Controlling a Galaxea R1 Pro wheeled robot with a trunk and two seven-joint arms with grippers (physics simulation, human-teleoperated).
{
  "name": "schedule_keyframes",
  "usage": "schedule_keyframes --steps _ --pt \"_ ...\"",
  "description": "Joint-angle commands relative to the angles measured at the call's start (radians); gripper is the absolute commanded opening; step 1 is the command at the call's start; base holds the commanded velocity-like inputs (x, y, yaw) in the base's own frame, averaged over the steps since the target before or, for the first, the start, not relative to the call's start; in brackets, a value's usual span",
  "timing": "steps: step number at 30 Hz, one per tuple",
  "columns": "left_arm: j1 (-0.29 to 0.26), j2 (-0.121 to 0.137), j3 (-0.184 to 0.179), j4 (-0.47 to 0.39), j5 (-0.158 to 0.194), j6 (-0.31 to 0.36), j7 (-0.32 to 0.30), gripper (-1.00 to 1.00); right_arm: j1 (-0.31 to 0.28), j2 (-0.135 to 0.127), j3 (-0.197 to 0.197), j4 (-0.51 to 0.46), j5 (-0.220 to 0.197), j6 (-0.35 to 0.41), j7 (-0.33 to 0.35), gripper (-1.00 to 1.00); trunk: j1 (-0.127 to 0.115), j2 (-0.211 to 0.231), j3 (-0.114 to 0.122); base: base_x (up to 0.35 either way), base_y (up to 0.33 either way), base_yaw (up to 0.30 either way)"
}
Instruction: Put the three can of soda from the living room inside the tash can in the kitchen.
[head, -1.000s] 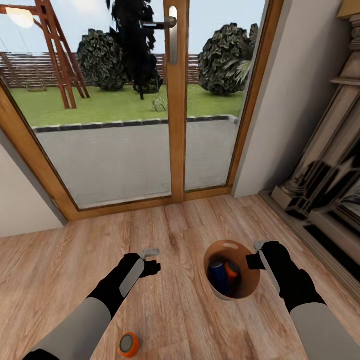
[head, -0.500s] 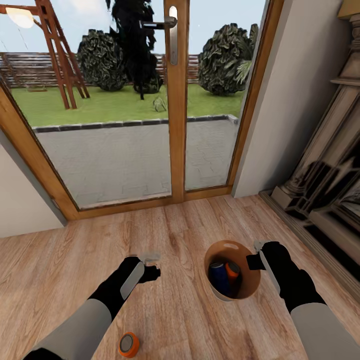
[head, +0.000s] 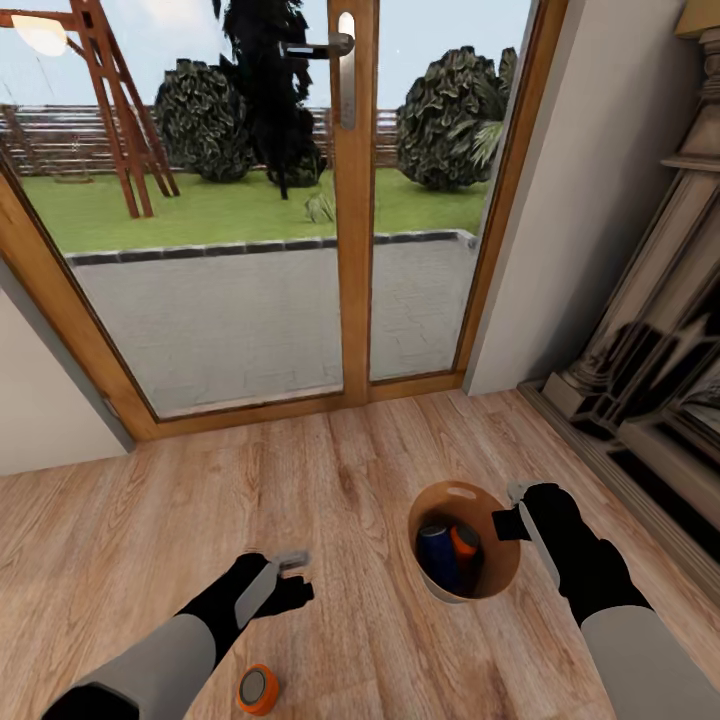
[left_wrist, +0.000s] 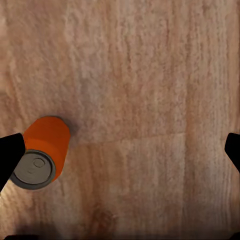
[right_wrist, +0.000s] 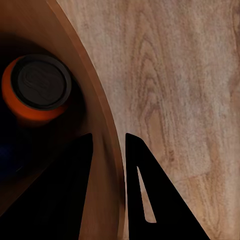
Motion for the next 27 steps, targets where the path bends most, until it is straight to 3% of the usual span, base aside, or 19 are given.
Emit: schedule_keyframes --steps 1,16,27 --pt "0.000 0.001 0.000 0.013 0.000 -0.009 -0.002 1.00 0.000 0.000 0.000 0.000 -0.010 0.000 0.003 -1.00 0.000 0.000 0.000 0.000 0.000 0.000" --pt "0.003 0.068 0.003 0.123 0.007 -0.097 -0.019 1.00 -0.001 0.000 0.000 -0.002 -0.008 0.000 0.003 -1.00 0.000 0.000 0.000 0.000 0.000 0.000" --pt "0.008 0.083 0.001 0.129 0.006 -0.110 -0.068 1.00 0.000 -0.001 0.000 -0.001 -0.008 0.000 0.003 -1.00 0.000 0.000 0.000 0.000 0.000 0.000"
